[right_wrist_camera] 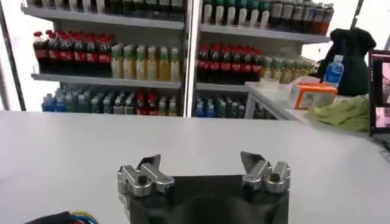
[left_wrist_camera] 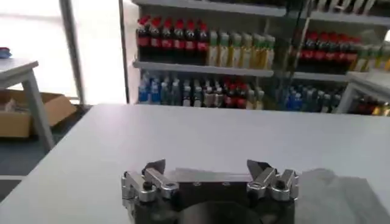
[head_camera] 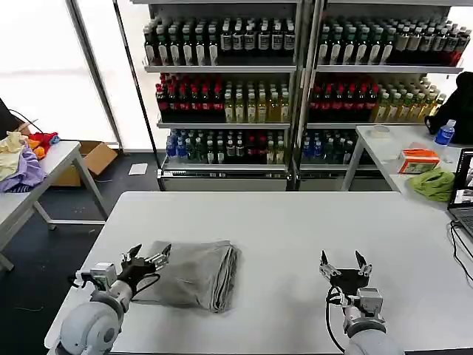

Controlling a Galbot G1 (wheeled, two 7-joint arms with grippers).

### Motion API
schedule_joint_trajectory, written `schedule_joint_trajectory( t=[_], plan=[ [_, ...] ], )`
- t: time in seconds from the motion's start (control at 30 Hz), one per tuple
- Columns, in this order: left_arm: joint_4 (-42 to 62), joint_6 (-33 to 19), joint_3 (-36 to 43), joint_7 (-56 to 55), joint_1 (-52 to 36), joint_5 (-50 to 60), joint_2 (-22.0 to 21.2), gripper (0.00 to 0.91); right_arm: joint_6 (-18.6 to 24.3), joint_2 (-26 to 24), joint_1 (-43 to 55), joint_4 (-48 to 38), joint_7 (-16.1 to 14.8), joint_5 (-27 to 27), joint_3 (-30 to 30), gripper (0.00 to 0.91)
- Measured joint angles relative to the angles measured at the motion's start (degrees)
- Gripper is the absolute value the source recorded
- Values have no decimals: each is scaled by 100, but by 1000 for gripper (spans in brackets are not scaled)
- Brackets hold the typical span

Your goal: Fold and organize the clothes.

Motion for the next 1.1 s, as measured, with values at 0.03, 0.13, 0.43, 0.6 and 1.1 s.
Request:
schedule_joint_trajectory(
  t=[0.03, 0.13, 0.43, 0.6, 1.1],
  plan=[
    [28, 7, -24, 25, 12, 23, 9, 907, 0, -1, 6, -5, 3, 8, 2, 907],
    [119, 8, -82, 90, 53, 87, 38, 907, 0, 0, 9, -23, 5, 17, 3, 907],
    [291, 66, -152, 300, 139, 113, 66, 907, 19, 26, 61, -120, 12, -12, -29, 907],
    [326, 111, -164, 401, 167, 98, 60, 907, 32, 48, 73, -166, 12, -35, -39, 907],
    [540, 186, -137, 646, 194, 30, 3, 625, 60, 47, 49, -221, -4, -35, -28, 907]
  ],
)
